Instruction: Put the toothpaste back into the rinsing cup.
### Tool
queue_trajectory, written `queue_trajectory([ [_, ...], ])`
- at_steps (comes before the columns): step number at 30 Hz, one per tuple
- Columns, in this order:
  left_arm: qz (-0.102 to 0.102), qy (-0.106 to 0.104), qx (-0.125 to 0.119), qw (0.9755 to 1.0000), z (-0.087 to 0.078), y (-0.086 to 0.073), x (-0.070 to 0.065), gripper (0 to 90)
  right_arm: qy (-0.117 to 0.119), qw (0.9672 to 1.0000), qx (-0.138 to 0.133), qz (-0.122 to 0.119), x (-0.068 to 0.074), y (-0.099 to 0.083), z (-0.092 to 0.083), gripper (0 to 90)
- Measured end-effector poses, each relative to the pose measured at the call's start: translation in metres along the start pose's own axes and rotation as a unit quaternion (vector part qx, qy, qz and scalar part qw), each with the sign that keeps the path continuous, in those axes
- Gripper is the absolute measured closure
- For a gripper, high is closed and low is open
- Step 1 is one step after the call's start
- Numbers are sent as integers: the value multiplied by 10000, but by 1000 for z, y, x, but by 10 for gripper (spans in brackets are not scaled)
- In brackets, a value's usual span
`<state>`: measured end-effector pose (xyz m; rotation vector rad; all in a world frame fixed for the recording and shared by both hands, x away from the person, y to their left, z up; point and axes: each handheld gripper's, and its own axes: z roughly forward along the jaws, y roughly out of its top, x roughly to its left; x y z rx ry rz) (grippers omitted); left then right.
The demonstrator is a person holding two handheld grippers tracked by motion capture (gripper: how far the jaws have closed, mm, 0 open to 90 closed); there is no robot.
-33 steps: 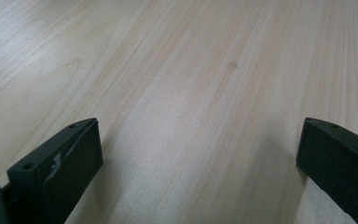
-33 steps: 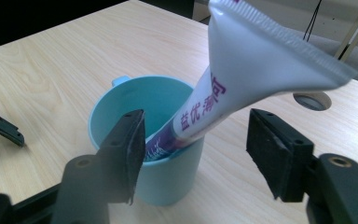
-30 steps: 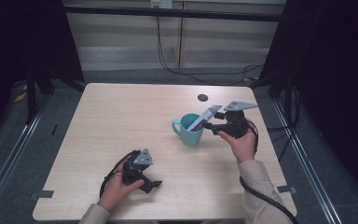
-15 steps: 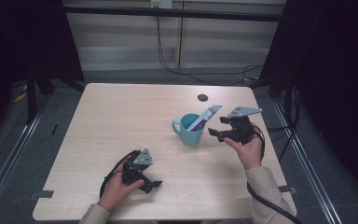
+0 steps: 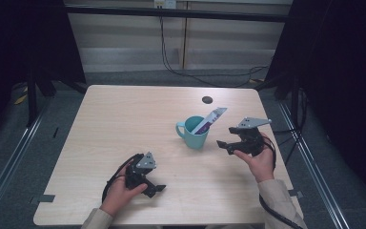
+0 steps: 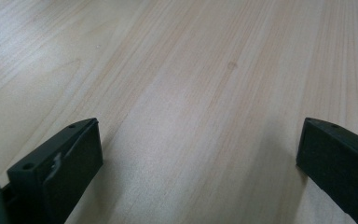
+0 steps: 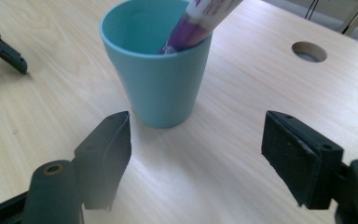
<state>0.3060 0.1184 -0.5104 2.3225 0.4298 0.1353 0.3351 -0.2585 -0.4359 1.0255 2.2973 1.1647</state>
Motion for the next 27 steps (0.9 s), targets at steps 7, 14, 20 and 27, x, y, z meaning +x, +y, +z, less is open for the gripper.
queue_trajectory([
  [7,-4,11,-2,10000,0,0,0,0,30,9999,109,-47,6,-10,-3,207],
  [14,-4,13,-1,10000,0,0,0,0,68,9997,215,-92,12,-21,-6,182],
  [20,-6,10,-2,10000,0,0,0,0,105,9994,313,-116,16,-32,-7,170],
  [27,-3,9,-2,10000,0,0,0,0,158,9991,390,-64,17,-44,-9,167],
])
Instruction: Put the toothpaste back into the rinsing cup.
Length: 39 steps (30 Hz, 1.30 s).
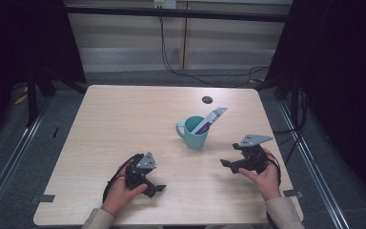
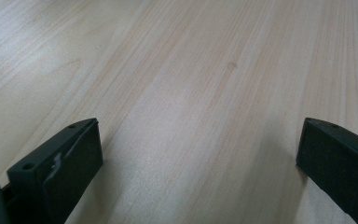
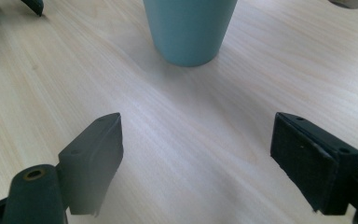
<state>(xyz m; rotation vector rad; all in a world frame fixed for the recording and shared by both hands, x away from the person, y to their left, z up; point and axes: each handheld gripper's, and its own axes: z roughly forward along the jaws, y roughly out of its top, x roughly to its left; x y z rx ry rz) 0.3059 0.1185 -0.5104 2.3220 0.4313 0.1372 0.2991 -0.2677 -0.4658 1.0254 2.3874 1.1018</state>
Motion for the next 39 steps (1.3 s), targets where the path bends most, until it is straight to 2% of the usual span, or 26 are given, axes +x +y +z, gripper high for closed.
queue_trajectory([
  [6,0,-2,-1,10000,0,0,0,0,-89,10000,40,14,0,-11,-2,165],
  [18,2,0,-4,10000,0,0,0,0,-114,9997,89,172,2,-34,-2,164],
  [39,19,-2,14,10000,0,0,0,0,-228,9990,299,229,4,-51,6,156],
])
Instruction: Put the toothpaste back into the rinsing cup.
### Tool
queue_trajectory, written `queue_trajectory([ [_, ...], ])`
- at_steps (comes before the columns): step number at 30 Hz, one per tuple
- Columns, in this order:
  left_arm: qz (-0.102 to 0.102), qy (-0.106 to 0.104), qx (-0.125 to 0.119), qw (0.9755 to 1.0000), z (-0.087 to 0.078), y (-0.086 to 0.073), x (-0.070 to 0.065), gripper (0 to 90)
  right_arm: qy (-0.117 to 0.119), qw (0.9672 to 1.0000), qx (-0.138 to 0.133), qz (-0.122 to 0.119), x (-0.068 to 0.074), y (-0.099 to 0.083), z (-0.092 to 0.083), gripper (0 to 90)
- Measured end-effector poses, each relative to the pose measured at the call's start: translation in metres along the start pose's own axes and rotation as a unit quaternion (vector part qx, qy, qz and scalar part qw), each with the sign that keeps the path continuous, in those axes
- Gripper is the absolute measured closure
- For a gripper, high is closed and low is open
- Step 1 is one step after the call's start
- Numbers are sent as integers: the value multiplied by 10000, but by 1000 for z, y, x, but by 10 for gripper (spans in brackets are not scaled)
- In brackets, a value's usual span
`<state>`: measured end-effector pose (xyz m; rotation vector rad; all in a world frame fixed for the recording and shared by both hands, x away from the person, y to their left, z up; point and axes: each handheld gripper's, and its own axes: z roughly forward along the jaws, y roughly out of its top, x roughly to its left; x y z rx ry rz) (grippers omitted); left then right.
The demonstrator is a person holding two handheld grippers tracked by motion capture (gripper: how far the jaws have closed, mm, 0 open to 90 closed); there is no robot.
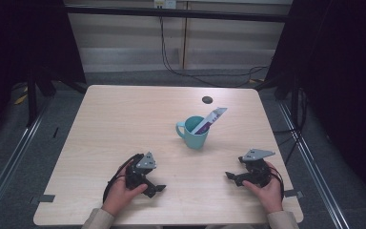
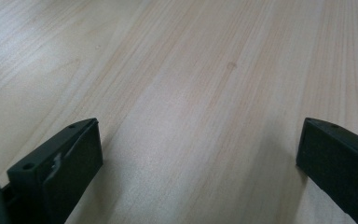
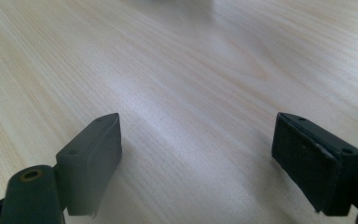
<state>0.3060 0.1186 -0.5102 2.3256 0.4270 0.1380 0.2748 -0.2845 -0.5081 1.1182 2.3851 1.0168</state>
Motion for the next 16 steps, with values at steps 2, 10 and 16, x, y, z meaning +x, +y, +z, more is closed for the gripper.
queue_trajectory([
  [2,-15,-2,-26,10000,0,0,0,0,27,10000,-12,32,0,-2,1,149],
  [10,2,-8,1,10000,0,0,0,0,46,10000,-52,32,-1,-5,-1,142],
  [16,7,-9,4,10000,0,0,0,0,38,10000,-43,47,-2,-5,-1,137],
])
